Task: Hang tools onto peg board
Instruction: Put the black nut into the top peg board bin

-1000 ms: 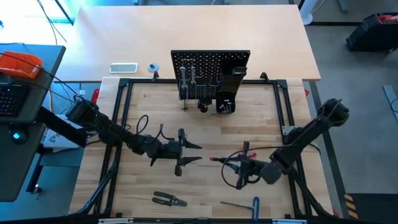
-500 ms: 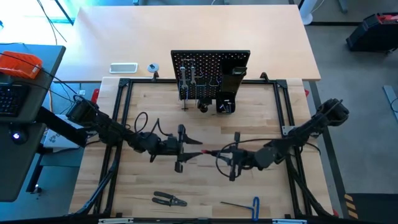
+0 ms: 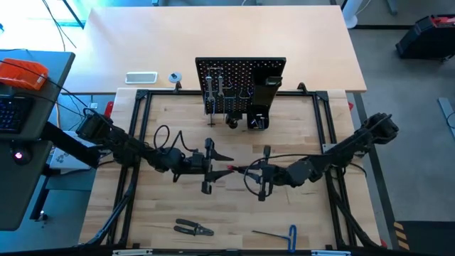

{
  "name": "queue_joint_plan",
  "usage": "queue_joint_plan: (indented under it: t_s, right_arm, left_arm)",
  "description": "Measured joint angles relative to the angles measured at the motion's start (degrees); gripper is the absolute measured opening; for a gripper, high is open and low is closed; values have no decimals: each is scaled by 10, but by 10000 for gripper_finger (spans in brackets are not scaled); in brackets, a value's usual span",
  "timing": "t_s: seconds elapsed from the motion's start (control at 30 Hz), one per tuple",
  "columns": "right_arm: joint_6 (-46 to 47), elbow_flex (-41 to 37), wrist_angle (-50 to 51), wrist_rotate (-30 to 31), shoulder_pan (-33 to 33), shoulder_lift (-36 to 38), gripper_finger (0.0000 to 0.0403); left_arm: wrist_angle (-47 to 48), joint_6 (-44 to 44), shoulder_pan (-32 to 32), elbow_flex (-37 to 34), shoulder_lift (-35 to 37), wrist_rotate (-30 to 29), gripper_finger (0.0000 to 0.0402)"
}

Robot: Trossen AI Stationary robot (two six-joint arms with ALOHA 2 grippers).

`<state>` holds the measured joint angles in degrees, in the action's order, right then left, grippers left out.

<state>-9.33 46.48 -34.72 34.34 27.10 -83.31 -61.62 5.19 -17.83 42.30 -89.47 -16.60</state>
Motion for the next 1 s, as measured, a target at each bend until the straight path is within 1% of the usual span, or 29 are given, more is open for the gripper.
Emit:
queue_joint_plan:
  t_s: [0.27, 0.63, 0.83, 1.0]
  right_arm:
    - [-12, 0, -10, -4, -7, 0, 16]
    - [-12, 0, -14, -5, -20, 0, 16]
    - [-11, 0, -13, -5, -24, 0, 16]
    - [-8, 0, -14, -8, -26, 0, 16]
  left_arm:
    - [5, 0, 1, 6, 0, 0, 170]
    - [1, 0, 3, 6, 0, 0, 131]
    - [-15, 3, 3, 6, 0, 0, 121]
    - [-10, 7, 3, 13, 0, 0, 111]
